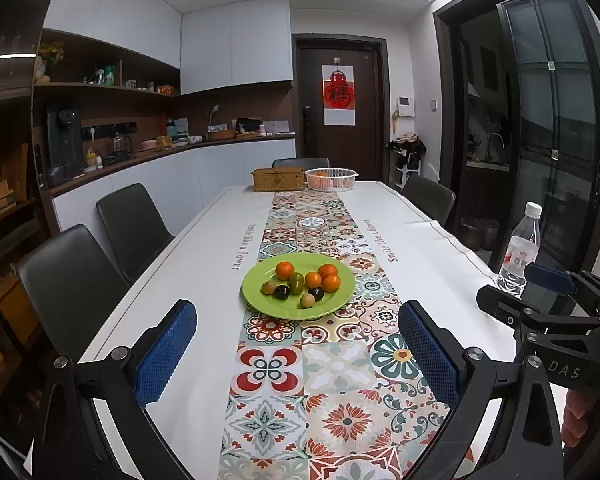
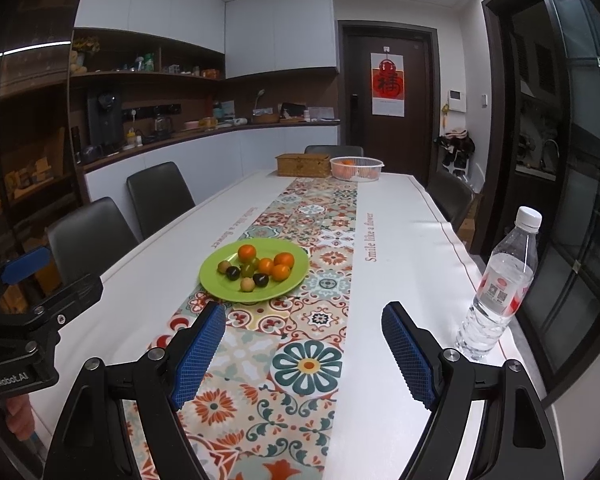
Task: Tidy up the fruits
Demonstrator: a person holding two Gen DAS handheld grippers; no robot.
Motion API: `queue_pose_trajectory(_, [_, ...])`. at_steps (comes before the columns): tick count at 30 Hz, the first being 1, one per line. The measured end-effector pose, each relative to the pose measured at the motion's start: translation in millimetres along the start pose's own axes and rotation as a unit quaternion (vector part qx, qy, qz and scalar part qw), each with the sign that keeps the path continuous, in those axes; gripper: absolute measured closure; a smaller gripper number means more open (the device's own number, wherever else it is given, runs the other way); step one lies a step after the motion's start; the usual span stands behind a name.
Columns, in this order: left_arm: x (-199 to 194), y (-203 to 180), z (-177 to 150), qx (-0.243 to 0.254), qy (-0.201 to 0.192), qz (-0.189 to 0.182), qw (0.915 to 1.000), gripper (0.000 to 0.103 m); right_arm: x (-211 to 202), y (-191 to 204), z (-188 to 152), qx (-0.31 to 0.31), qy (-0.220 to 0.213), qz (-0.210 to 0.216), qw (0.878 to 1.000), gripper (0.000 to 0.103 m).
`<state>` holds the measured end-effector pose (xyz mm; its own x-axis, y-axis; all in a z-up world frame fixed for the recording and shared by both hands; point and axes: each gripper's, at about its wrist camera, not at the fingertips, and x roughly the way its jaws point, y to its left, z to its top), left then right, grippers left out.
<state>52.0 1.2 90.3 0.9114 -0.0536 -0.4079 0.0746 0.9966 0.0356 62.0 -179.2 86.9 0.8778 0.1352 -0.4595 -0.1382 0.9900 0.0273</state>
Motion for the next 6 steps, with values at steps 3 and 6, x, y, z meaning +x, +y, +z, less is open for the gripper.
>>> queue_pose_trajectory(3, [-1.0,0.4,0.5,-0.001,-0.002,0.002,1.0000,0.000,-0.9,0.0,-1.1,0.000,0.001,0.001,1.000,0.022])
queue_pose_trajectory(6, [-1.5,0.2,0.5,-0.003,-0.004,0.004,1.0000,0.000,-0.5,0.6,-1.6,-0.001,0.002,0.002,1.000,0.022])
